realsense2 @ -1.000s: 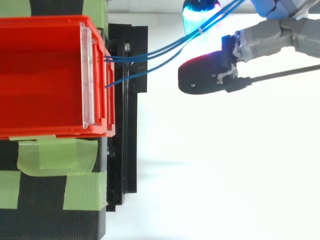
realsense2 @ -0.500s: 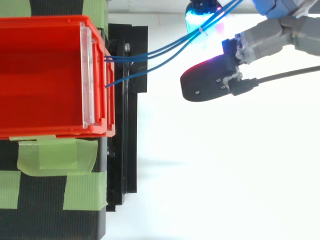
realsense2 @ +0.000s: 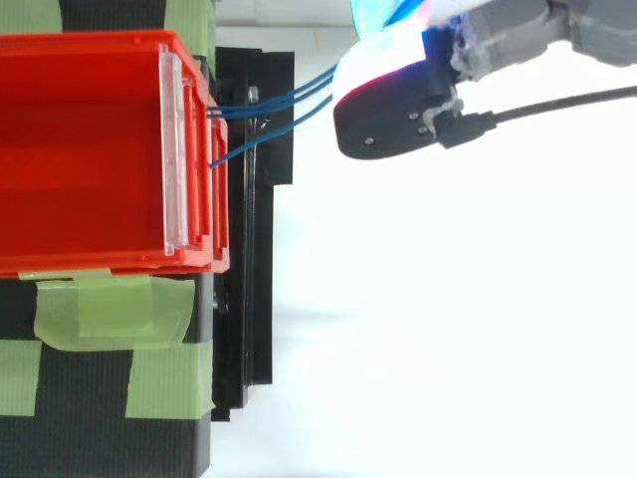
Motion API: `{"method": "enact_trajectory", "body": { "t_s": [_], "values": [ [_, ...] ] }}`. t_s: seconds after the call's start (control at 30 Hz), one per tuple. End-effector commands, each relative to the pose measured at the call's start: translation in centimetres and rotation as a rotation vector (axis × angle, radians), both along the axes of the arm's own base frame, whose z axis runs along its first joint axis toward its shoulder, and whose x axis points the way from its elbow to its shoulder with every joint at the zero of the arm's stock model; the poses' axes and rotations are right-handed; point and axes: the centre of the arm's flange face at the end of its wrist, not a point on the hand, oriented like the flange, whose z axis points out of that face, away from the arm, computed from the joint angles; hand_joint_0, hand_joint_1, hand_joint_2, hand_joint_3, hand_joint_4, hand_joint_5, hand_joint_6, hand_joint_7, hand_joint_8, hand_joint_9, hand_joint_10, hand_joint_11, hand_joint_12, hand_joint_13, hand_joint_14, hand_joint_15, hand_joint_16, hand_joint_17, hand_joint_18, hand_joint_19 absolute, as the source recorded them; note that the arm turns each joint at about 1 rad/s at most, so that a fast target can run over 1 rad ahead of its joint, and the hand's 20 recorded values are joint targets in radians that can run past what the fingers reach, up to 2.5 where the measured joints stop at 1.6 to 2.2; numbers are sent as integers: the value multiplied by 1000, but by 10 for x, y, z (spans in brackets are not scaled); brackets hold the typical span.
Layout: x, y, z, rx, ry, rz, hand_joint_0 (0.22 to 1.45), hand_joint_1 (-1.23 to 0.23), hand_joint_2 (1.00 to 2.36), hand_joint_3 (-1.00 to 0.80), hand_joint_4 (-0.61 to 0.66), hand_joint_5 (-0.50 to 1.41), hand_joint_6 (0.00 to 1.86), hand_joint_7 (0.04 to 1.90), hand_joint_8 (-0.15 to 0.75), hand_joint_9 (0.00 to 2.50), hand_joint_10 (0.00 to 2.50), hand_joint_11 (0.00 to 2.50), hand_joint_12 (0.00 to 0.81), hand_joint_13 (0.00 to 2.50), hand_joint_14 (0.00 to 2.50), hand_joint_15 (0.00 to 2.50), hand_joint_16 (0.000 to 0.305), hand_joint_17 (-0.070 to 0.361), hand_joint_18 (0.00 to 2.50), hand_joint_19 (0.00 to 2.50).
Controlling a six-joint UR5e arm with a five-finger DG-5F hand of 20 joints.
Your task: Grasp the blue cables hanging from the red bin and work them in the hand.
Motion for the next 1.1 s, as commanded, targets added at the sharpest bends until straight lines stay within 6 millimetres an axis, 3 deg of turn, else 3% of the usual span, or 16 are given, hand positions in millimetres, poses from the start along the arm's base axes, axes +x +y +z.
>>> {"method": "enact_trajectory", "body": {
  "t_s": [0.0, 0.17, 0.33, 0.47, 0.6, 0.67, 0.83, 1.07],
  "values": [
    [1, 0, 1, -17, -4, 7, 845, -662, 1014, -698, 237, 510, 117, 1484, 519, 1736, 2500, 2500, 771, 2085, 2500, 2010, 244, 183, 2500, 763],
    [3, 1, 2, -27, -12, 11, 872, -665, 1023, -472, 245, 528, 48, 1512, 519, 1736, 2500, 2500, 771, 2085, 2500, 2010, 244, 183, 2500, 763],
    [3, 1, 2, -25, -12, 8, 890, -663, 1023, -451, 250, 527, 14, 1555, 519, 1736, 2500, 2500, 771, 2085, 2500, 2010, 244, 183, 2500, 763],
    [2, 4, 1, -14, -12, 9, 892, -649, 1026, -372, 229, 451, 245, 1530, 519, 1736, 2500, 2500, 771, 2085, 2500, 2010, 244, 183, 2500, 763],
    [2, 6, 1, 19, -19, 12, 886, -642, 1028, -288, 240, 432, 322, 1447, 519, 1736, 2500, 2500, 771, 2085, 2500, 2010, 244, 183, 2500, 763],
    [2, 6, 1, 22, -19, 15, 894, -639, 1029, -267, 249, 435, 287, 1441, 519, 1736, 2500, 2500, 771, 2085, 2500, 2010, 244, 183, 2500, 763],
    [2, 6, 0, 22, -17, 15, 897, -629, 1030, -170, 263, 491, 0, 1527, 519, 1736, 2500, 2500, 771, 2085, 2500, 2010, 244, 183, 2500, 763],
    [1, 4, 0, 23, -11, 13, 963, -564, 1020, 40, 313, 473, 11, 1350, 519, 1736, 2500, 2500, 771, 2085, 2500, 2010, 244, 183, 2500, 763]
  ]
}}
